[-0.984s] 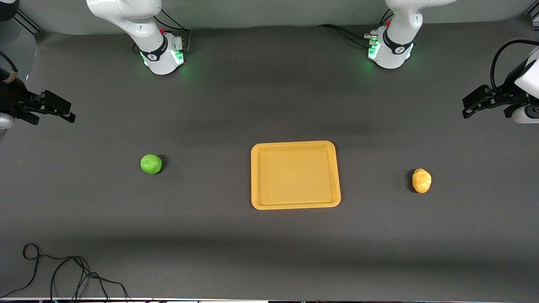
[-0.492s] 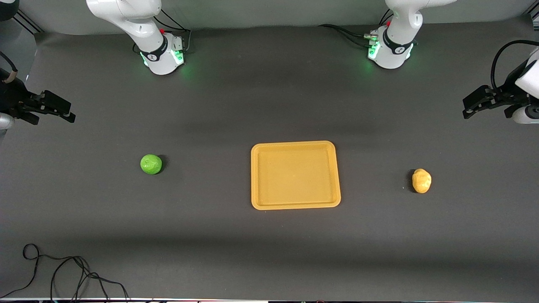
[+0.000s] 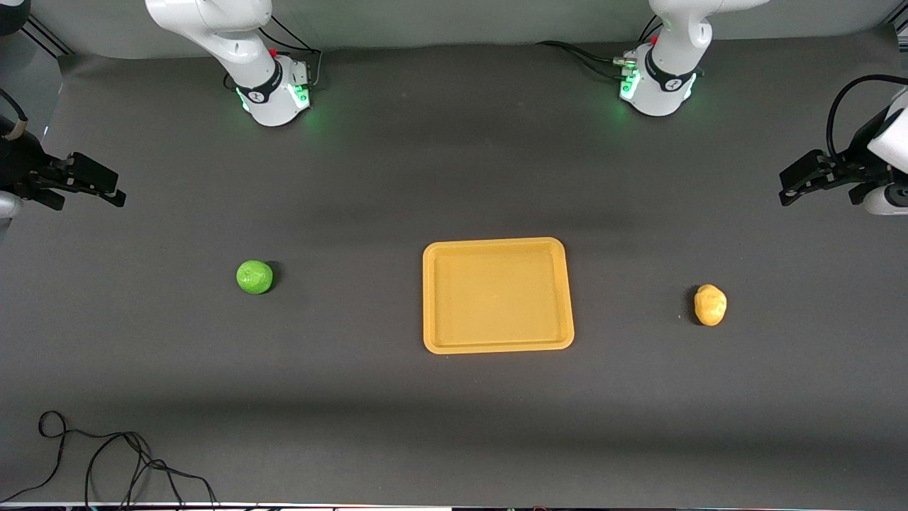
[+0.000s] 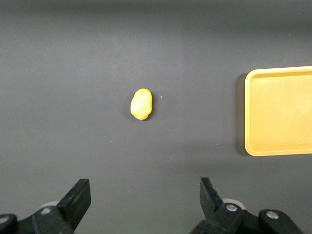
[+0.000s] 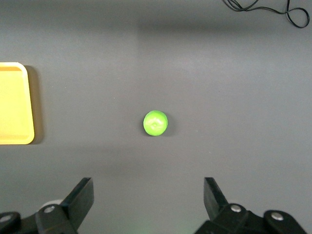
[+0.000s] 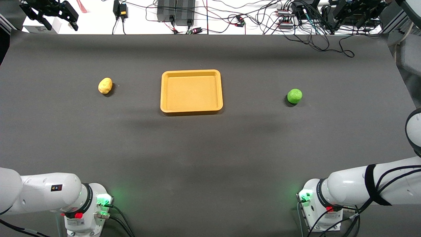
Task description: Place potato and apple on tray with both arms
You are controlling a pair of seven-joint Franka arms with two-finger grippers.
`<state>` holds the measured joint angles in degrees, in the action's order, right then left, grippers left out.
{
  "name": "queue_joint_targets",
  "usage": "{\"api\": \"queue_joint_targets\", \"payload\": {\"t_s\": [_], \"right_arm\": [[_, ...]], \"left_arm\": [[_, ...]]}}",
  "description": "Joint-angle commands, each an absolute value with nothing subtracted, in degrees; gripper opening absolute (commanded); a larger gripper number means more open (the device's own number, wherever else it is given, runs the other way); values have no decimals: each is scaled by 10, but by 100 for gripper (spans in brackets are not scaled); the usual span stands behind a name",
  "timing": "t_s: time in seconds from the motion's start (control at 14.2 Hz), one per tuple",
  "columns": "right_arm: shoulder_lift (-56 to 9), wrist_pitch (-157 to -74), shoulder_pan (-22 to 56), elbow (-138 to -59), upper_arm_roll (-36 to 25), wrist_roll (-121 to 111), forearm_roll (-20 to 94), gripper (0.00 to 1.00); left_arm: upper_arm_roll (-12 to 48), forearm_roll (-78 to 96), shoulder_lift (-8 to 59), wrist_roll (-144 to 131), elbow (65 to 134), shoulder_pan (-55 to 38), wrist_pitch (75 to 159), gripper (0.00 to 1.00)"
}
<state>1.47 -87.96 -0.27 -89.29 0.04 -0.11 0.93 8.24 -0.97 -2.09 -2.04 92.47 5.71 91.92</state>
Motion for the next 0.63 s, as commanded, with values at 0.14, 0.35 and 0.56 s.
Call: {"api": "queue_joint_targets", "payload": {"t_s": [0.14, 0.35, 0.56], "right_arm": [[28, -880, 1, -906, -1, 9, 17, 100], [28, -873, 1, -905, -1, 9, 17, 100], [27, -872, 2, -906, 1, 14, 16, 100]], "left_arm": [[80, -6, -24, -11, 969, 74, 966, 100], [79, -4, -24, -11, 1025, 87, 1020, 100], [80, -6, -18, -13, 1070, 86, 1082, 100]]}}
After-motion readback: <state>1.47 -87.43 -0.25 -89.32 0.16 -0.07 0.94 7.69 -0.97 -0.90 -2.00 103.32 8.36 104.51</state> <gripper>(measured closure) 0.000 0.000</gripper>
